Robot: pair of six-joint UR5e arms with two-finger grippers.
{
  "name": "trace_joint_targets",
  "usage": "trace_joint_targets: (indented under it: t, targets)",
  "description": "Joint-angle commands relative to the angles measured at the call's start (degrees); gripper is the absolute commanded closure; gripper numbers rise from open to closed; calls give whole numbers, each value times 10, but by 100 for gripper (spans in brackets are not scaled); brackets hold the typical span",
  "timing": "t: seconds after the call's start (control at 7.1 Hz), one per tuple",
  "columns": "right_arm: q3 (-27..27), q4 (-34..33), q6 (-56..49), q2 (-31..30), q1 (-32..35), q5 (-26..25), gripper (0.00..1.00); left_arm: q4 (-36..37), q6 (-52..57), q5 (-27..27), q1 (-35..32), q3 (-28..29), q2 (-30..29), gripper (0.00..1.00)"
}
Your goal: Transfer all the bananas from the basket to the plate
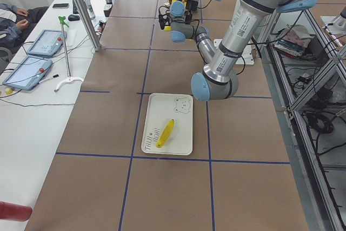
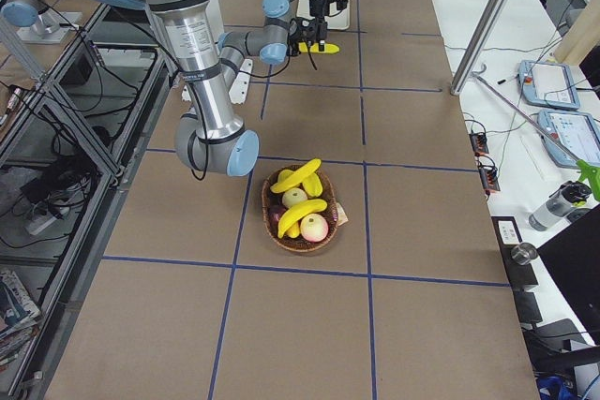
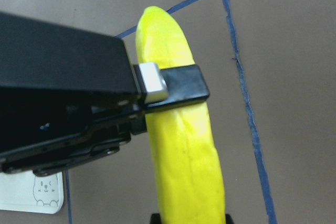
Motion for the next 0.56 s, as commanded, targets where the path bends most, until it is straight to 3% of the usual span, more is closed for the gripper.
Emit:
trace_joint_targets:
  t: [0.0, 0.42]
  targets:
    - [1, 0, 3, 0, 1, -5, 1, 0, 2, -1, 2, 0, 2, 100]
    - [9, -8, 0, 0, 25, 11, 0, 0, 4, 0, -6, -1, 9, 100]
